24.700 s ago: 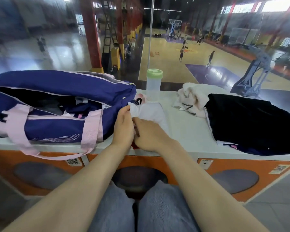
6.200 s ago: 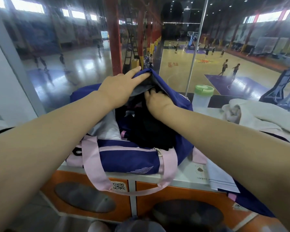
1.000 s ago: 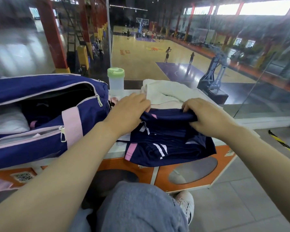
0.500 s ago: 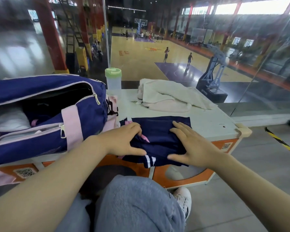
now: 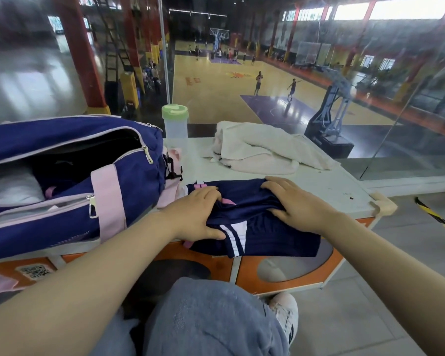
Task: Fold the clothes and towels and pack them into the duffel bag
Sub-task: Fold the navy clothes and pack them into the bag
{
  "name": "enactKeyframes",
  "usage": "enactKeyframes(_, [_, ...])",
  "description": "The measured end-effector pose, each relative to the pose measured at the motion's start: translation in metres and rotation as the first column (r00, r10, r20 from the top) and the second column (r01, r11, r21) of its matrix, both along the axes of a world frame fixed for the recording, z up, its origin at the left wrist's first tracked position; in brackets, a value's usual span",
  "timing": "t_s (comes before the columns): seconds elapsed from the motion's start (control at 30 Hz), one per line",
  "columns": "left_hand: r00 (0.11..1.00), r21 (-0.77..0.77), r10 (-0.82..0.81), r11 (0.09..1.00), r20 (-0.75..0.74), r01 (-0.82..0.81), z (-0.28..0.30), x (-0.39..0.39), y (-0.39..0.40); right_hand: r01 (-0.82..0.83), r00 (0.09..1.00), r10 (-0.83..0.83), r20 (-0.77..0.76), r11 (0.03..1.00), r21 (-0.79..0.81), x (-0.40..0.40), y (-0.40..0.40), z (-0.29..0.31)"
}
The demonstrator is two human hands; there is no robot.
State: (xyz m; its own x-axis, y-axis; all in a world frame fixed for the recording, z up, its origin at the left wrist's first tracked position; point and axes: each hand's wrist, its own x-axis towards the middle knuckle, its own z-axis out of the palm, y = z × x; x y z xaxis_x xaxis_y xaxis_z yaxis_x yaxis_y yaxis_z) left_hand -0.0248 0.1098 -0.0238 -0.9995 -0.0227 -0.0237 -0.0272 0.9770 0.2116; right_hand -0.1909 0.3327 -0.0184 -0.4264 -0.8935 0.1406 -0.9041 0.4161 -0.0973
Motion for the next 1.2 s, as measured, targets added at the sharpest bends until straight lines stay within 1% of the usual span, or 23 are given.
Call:
enactKeyframes(0.1, [0.999, 0.044, 0.005, 0.999, 0.037, -0.007, 0.000, -0.005, -0.003, 0.008, 1.000, -0.008, -0.020, 1.000, -0.002, -0.010, -0.008, -0.002])
enactKeyframes(0.2, [0.996, 0.107, 0.085, 0.991, -0.028, -0.081, 0.003, -0.015, -0.021, 0.048, 0.999, -0.049, -0.021, 0.998, -0.044, -0.019, -0.017, -0.005])
enactKeyframes(0.23, [0.992, 0.119, 0.125, 0.985, -0.023, -0.121, 0.005, -0.021, -0.032, 0.061, 0.998, -0.063, -0.027, 0.997, -0.051, -0.023, -0.023, -0.007])
enactKeyframes(0.3, [0.983, 0.143, 0.176, 0.973, 0.047, -0.181, 0.008, -0.033, -0.050, 0.083, 0.996, -0.085, -0.029, 0.995, -0.051, -0.031, -0.038, -0.008])
enactKeyframes(0.37, [0.971, 0.104, 0.224, 0.967, 0.086, -0.232, 0.008, -0.045, -0.059, 0.097, 0.995, -0.098, -0.014, 0.993, -0.061, -0.040, -0.056, -0.009])
enactKeyframes(0.43, [0.960, 0.031, 0.277, 0.960, 0.032, -0.278, 0.006, -0.057, -0.063, 0.107, 0.994, -0.107, 0.002, 0.991, -0.082, -0.048, -0.071, -0.011])
enactKeyframes(0.5, [0.951, -0.011, 0.308, 0.951, -0.023, -0.308, 0.006, -0.063, -0.063, 0.106, 0.994, -0.104, 0.021, 0.990, -0.089, -0.055, -0.079, -0.011])
enactKeyframes(0.57, [0.948, -0.004, 0.318, 0.948, -0.010, -0.318, 0.006, -0.065, -0.062, 0.089, 0.993, -0.081, 0.085, 0.991, -0.097, -0.057, -0.079, -0.006])
enactKeyframes(0.6, [0.948, 0.025, 0.319, 0.947, 0.005, -0.319, 0.007, -0.065, -0.062, 0.089, 0.988, -0.072, 0.137, 0.989, -0.117, -0.057, -0.078, -0.002])
enactKeyframes(0.63, [0.947, 0.093, 0.322, 0.943, -0.003, -0.320, 0.008, -0.065, -0.060, 0.099, 0.977, -0.068, 0.200, 0.984, -0.149, -0.057, -0.076, 0.003])
enactKeyframes(0.67, [0.942, 0.193, 0.333, 0.927, -0.031, -0.321, 0.011, -0.065, -0.058, 0.111, 0.965, -0.065, 0.253, 0.979, -0.172, -0.057, -0.075, 0.007])
enactKeyframes(0.73, [0.922, 0.390, 0.372, 0.869, -0.112, -0.303, 0.018, -0.069, -0.053, 0.109, 0.963, -0.061, 0.263, 0.979, -0.172, -0.059, -0.075, 0.015])
enactKeyframes(0.77, [0.914, 0.457, 0.382, 0.843, -0.135, -0.285, 0.020, -0.074, -0.051, 0.107, 0.967, -0.065, 0.248, 0.982, -0.159, -0.060, -0.076, 0.018])
enactKeyframes(0.8, [0.916, 0.490, 0.379, 0.829, -0.134, -0.271, 0.023, -0.079, -0.050, 0.103, 0.970, -0.066, 0.234, 0.984, -0.149, -0.061, -0.077, 0.021])
enactKeyframes(0.83, [0.928, 0.482, 0.354, 0.837, -0.114, -0.260, 0.025, -0.083, -0.049, 0.103, 0.973, -0.070, 0.219, 0.984, -0.144, -0.062, -0.078, 0.023])
enactKeyframes(0.9, [0.959, 0.374, 0.277, 0.896, -0.054, -0.238, 0.025, -0.091, -0.050, 0.127, 0.977, -0.101, 0.188, 0.983, -0.133, -0.062, -0.081, 0.028])
enactKeyframes(0.93, [0.967, 0.312, 0.251, 0.923, -0.044, -0.226, 0.023, -0.095, -0.052, 0.147, 0.969, -0.117, 0.216, 0.981, -0.129, -0.064, -0.083, 0.030])
enactKeyframes(0.97, [0.969, 0.271, 0.242, 0.938, -0.056, -0.218, 0.021, -0.099, -0.054, 0.169, 0.951, -0.126, 0.282, 0.977, -0.132, -0.066, -0.085, 0.032])
enactKeyframes(1.03, [0.963, 0.277, 0.252, 0.936, -0.092, -0.219, 0.019, -0.105, -0.060, 0.208, 0.908, -0.139, 0.396, 0.969, -0.136, -0.070, -0.087, 0.036])
enactKeyframes(1.07, [0.964, 0.288, 0.243, 0.936, -0.105, -0.205, 0.018, -0.107, -0.062, 0.210, 0.904, -0.138, 0.405, 0.968, -0.140, -0.072, -0.087, 0.037])
enactKeyframes(1.13, [0.975, 0.245, 0.158, 0.962, -0.156, -0.117, 0.018, -0.109, -0.064, 0.184, 0.929, -0.116, 0.351, 0.968, -0.169, -0.072, -0.085, 0.042])
enactKeyframes(1.2, [0.955, 0.166, 0.085, 0.985, -0.283, -0.039, 0.017, -0.107, -0.066, 0.160, 0.957, -0.097, 0.274, 0.963, -0.219, -0.067, -0.079, 0.047])
